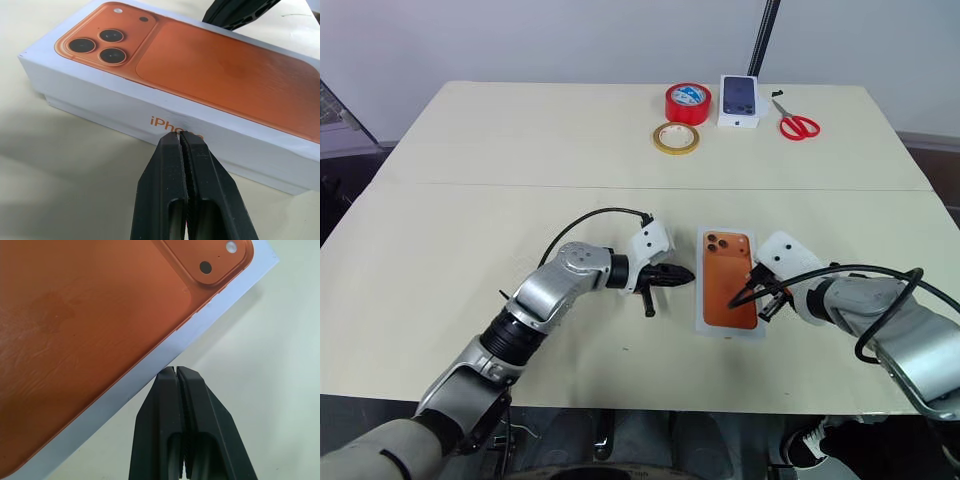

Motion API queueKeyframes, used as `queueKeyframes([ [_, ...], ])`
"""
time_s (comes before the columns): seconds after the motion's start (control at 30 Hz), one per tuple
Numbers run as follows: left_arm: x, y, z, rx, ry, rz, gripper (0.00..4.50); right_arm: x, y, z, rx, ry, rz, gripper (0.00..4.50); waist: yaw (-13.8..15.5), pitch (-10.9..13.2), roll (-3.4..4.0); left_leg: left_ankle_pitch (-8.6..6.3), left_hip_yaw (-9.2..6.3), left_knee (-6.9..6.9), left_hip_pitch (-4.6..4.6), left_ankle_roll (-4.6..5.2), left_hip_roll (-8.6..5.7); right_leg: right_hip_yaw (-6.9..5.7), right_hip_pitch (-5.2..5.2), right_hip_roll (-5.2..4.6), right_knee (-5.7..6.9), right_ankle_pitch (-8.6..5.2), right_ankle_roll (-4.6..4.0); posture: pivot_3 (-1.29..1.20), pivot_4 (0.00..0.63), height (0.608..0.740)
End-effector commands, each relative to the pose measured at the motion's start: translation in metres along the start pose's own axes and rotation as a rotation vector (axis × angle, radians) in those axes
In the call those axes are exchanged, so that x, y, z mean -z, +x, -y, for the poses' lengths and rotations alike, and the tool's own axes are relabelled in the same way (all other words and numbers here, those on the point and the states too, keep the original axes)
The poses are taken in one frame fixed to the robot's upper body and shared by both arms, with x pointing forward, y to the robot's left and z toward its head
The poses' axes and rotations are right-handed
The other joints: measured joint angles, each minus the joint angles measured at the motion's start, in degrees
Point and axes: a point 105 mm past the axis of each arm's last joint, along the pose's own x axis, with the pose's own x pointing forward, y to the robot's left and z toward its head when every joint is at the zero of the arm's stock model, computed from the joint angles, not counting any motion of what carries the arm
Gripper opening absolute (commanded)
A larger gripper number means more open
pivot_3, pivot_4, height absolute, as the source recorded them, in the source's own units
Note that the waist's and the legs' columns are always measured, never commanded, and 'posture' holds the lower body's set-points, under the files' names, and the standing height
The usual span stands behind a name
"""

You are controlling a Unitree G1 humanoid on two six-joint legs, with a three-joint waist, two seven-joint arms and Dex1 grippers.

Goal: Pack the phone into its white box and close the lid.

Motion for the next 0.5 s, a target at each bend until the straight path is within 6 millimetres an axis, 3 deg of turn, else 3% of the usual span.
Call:
queueKeyframes([
  [0.03, -0.017, 0.004, 0.007, 0.029, 0.064, 0.044, 0.1, -0.011, -0.004, -0.004, 0.0, -0.037, 0.051, 0.07, 0.01, 0.0, 0.0, 0.0, 0.0, 0.0, 0.0, 0.0, 0.0, 0.0, 0.0, 0.0, 0.0, 0.0, 0.0, 0.0, 0.15, 0.717],
  [0.23, -0.014, -0.007, -0.008, -0.033, 0.024, 0.048, 0.1, -0.008, -0.013, 0.013, 0.053, -0.074, 0.038, 0.07, -0.01, 0.0, 0.0, 0.0, 0.0, 0.0, 0.0, 0.0, 0.0, 0.0, 0.0, 0.0, 0.0, 0.0, 0.0, 0.0, 0.15, 0.717],
  [0.37, -0.027, -0.018, -0.021, -0.079, -0.015, 0.108, 0.1, -0.016, -0.029, 0.024, 0.039, -0.072, 0.095, 0.07, -0.01, 0.0, 0.0, 0.0, 0.0, 0.0, 0.01, 0.0, 0.0, -0.01, 0.0, 0.0, 0.01, 0.0, 0.0, 0.0, 0.15, 0.717],
  [0.5, -0.046, -0.012, -0.023, -0.078, -0.015, 0.159, 0.1, -0.025, -0.042, 0.008, -0.093, -0.043, 0.177, 0.07, 0.41, 0.0, -0.01, 0.0, -0.02, 0.03, 0.01, 0.0, -0.01, -0.04, 0.05, 0.02, 0.0, 0.0, 0.01, 0.0, 0.15, 0.717],
])
